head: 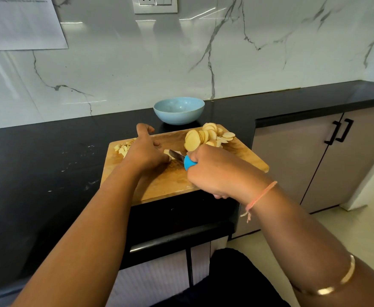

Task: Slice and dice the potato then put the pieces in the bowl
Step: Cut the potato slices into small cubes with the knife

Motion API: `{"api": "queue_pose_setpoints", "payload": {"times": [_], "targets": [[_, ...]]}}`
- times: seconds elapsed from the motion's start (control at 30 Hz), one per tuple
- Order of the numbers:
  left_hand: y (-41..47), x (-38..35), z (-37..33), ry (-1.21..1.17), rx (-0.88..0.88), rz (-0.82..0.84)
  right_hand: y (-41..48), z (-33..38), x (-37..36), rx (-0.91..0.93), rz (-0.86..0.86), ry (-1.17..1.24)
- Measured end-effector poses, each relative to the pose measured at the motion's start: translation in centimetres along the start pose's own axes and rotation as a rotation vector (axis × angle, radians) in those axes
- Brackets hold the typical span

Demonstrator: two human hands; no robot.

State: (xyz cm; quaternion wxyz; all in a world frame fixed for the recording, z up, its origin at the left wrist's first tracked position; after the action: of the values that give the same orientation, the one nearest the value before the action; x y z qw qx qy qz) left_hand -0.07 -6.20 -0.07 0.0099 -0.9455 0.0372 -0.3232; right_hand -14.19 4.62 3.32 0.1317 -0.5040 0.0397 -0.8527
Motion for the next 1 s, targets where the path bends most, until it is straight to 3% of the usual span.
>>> {"api": "queue_pose_setpoints", "payload": {"times": [0.23,0.4,0.6,0.7,1.0], "targets": [[0.0,0.1,0.1,-0.025,-0.006,0.014,-2.4,-1.0,0.2,0.028,-0.001,-0.004],[-0.1,-0.1,-0.1,-0.009,-0.025,0.024,-1.8,-2.1,1.1,0.031,-0.144,0.095],[-0.7,-2.5,-1.7,0.291,-0.124,-0.123,-0.6,-2.7,1.3,0.045,-0.174,0.129],[-0.3,-3.0,-1.8,0.328,-0.144,-0.163,-0.3,-2.9,1.4,0.048,-0.183,0.142],[0.6,-2.1,-1.2,0.206,-0.133,-0.001,0.8,-2.9,0.3,0.034,-0.14,0.127]]}}
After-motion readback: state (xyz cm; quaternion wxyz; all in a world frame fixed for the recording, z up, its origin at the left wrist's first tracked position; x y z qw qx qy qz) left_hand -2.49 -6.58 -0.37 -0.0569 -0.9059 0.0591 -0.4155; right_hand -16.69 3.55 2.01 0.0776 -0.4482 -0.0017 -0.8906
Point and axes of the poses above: each hand's wrist, its own y-axis towards the middle knuckle, its own x-axis out of the back of the hand, z = x × y, the point moved 4 cm from there along y, towards the middle knuckle, and after that the axes turned 7 degrees about z, right-handed, at the moved point
